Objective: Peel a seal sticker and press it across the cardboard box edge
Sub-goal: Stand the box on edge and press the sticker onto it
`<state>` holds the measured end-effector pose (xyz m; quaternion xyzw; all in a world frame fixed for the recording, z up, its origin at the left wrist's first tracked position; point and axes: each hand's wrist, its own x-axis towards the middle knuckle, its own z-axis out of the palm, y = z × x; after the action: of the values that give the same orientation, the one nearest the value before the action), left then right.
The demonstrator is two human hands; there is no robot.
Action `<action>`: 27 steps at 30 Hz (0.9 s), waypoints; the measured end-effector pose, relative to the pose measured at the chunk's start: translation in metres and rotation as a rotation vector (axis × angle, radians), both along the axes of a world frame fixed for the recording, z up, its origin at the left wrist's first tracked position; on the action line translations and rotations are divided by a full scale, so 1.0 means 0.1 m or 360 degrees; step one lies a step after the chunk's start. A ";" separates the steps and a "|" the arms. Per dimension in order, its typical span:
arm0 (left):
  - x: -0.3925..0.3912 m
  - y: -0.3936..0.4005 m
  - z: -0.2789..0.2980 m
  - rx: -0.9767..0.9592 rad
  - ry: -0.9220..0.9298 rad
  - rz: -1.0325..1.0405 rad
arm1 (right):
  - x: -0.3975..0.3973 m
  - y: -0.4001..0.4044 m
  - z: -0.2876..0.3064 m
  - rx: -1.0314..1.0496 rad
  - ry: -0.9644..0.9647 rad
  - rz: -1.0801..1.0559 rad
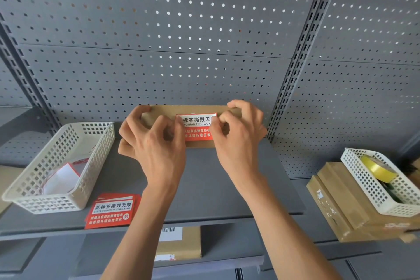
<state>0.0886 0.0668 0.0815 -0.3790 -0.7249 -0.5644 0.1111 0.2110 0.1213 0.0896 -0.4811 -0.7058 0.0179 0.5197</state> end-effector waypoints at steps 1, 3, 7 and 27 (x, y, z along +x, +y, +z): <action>0.00 0.00 0.00 -0.0001 0.0000 0.0002 | 0.00 0.00 0.00 0.0004 -0.0002 -0.0003; 0.00 0.00 0.00 0.0000 -0.0001 0.0002 | 0.00 0.00 0.00 0.0008 -0.0016 -0.0010; 0.00 -0.01 -0.01 0.0005 0.0005 -0.0002 | 0.00 -0.01 -0.01 0.0016 -0.0046 -0.0016; 0.00 -0.01 -0.03 -0.0040 -0.0027 -0.0101 | -0.01 -0.06 0.03 -0.0118 0.0066 0.0039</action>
<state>0.0887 0.0660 0.0788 -0.3983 -0.7206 -0.5616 0.0821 0.2102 0.1151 0.0923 -0.4907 -0.6996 0.0604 0.5158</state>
